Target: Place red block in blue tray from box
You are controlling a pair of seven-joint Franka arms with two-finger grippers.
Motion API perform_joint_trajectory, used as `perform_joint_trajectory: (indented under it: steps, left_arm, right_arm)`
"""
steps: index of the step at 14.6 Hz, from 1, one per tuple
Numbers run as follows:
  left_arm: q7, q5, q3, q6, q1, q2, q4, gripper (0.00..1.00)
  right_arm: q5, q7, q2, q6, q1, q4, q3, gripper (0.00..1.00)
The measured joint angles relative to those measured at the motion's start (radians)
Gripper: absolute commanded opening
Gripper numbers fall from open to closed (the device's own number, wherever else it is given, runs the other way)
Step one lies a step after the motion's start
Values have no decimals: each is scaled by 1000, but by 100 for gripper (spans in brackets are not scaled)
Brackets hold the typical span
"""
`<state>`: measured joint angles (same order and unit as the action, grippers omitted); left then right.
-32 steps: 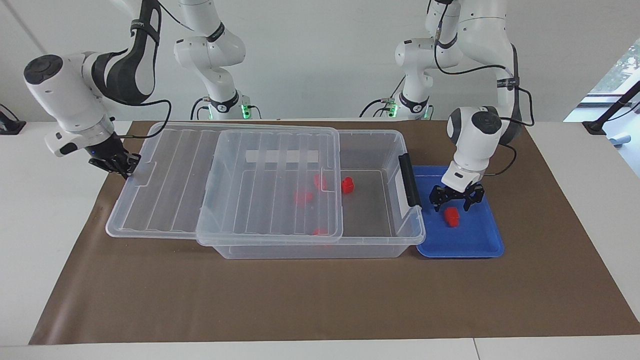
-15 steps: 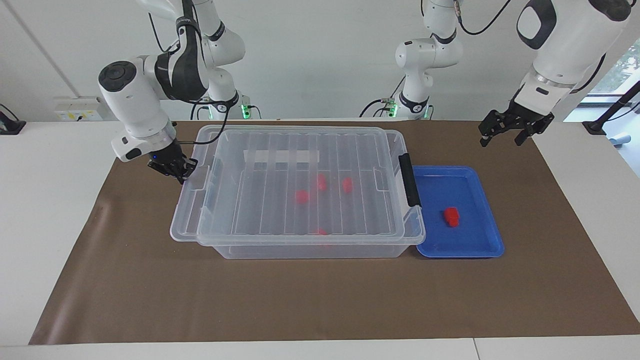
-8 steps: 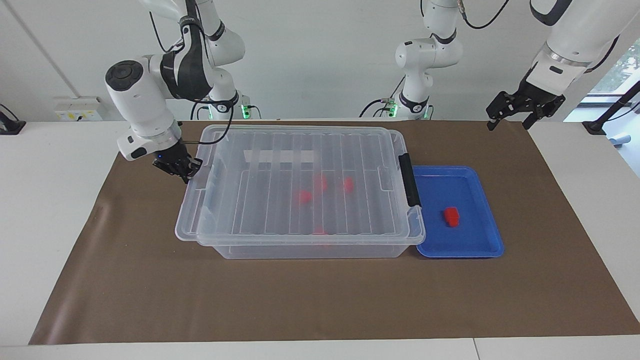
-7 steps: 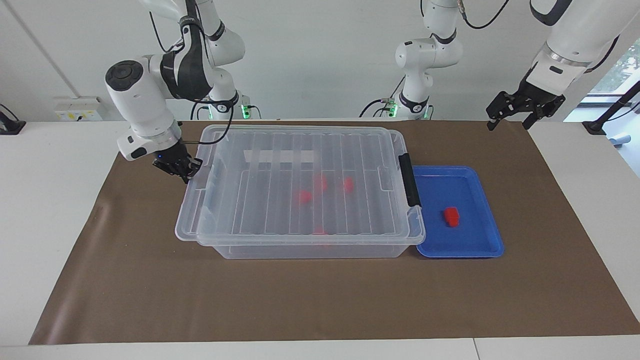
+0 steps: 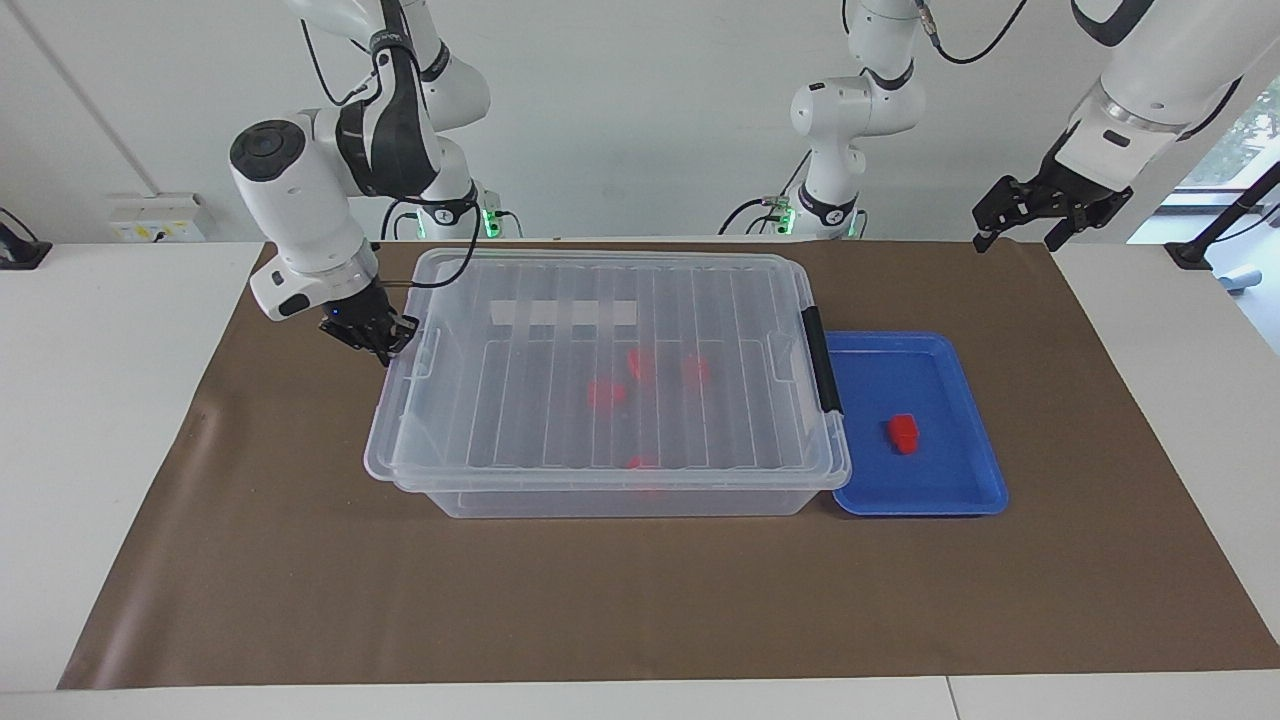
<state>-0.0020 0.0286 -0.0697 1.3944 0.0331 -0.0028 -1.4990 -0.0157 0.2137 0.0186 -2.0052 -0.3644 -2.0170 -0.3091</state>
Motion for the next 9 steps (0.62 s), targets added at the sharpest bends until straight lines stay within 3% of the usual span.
perform_joint_trajectory:
  steps: [9]
  left_arm:
    - [0, 0, 0, 69, 0, -27, -62, 100]
  right_arm:
    - [0, 32, 0, 0, 0, -1, 12, 0]
